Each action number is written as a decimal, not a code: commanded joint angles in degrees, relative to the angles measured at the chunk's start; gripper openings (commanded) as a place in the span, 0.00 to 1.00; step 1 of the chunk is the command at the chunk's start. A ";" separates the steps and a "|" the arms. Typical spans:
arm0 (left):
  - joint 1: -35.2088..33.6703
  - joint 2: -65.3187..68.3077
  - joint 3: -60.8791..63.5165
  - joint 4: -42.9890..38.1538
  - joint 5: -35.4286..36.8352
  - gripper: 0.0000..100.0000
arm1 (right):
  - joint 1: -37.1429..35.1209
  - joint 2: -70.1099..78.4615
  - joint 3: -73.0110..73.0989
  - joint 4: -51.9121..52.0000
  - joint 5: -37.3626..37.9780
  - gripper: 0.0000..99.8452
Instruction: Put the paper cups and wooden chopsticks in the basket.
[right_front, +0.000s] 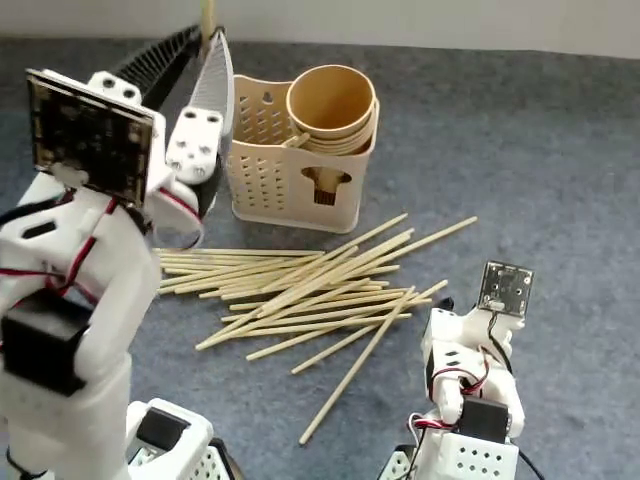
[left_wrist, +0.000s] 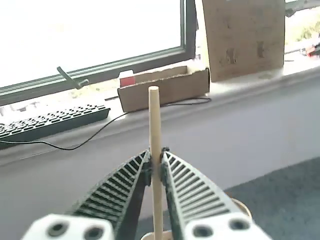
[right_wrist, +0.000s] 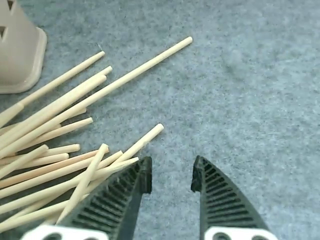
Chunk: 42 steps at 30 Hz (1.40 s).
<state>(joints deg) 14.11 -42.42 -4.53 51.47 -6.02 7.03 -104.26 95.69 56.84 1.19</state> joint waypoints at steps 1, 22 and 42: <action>-3.38 -0.75 6.81 -13.63 6.15 0.01 | 0.48 -0.84 6.11 0.22 0.00 0.14; -7.60 -0.75 35.30 -39.03 9.14 0.01 | 0.48 -0.84 6.11 0.22 0.00 0.14; -5.05 -1.36 12.00 9.93 8.88 0.11 | 0.57 -0.84 6.11 0.22 -0.09 0.14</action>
<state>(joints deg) 6.81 -42.33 14.11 50.59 2.86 7.03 -104.26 95.69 56.84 1.19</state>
